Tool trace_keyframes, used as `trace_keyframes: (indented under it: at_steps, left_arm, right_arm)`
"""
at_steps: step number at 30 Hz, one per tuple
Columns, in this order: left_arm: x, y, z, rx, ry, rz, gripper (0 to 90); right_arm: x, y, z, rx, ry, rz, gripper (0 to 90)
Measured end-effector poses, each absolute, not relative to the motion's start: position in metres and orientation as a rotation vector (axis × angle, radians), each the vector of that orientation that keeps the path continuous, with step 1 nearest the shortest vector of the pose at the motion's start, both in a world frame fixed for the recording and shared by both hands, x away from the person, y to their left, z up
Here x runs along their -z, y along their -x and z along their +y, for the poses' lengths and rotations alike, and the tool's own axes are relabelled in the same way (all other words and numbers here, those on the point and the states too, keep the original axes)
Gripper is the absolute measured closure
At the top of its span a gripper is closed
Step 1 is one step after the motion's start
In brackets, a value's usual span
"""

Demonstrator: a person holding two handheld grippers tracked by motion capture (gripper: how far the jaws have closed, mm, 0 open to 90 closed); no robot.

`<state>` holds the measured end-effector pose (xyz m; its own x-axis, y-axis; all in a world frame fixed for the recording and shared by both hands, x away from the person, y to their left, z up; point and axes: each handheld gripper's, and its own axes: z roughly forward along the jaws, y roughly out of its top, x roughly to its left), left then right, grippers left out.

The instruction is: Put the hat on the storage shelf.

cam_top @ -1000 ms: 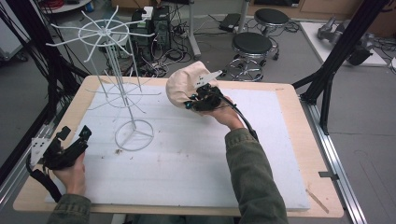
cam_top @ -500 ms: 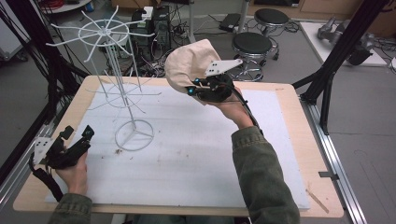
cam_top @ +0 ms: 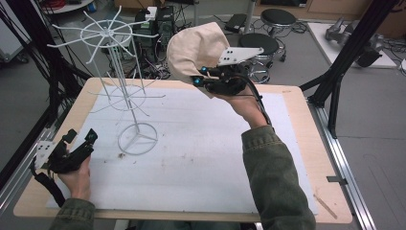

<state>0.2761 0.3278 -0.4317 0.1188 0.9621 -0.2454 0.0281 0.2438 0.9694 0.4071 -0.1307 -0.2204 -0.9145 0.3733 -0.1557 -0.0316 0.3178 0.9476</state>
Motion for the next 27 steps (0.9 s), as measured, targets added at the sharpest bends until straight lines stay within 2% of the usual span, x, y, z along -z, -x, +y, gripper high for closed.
trace_keyframes:
  at_steps: [12, 27]
  left_arm:
    - [0.431, -0.277, 0.328, -0.930, -1.086, 1.240, 23.6]
    - [0.432, -0.278, 0.328, -0.922, -1.077, 1.246, 23.6]
  right_arm:
    - [0.183, -0.400, -0.139, -1.757, -0.272, 2.170, 76.6]
    - [0.145, -0.389, -0.126, -1.849, -0.168, 2.165, 76.4]
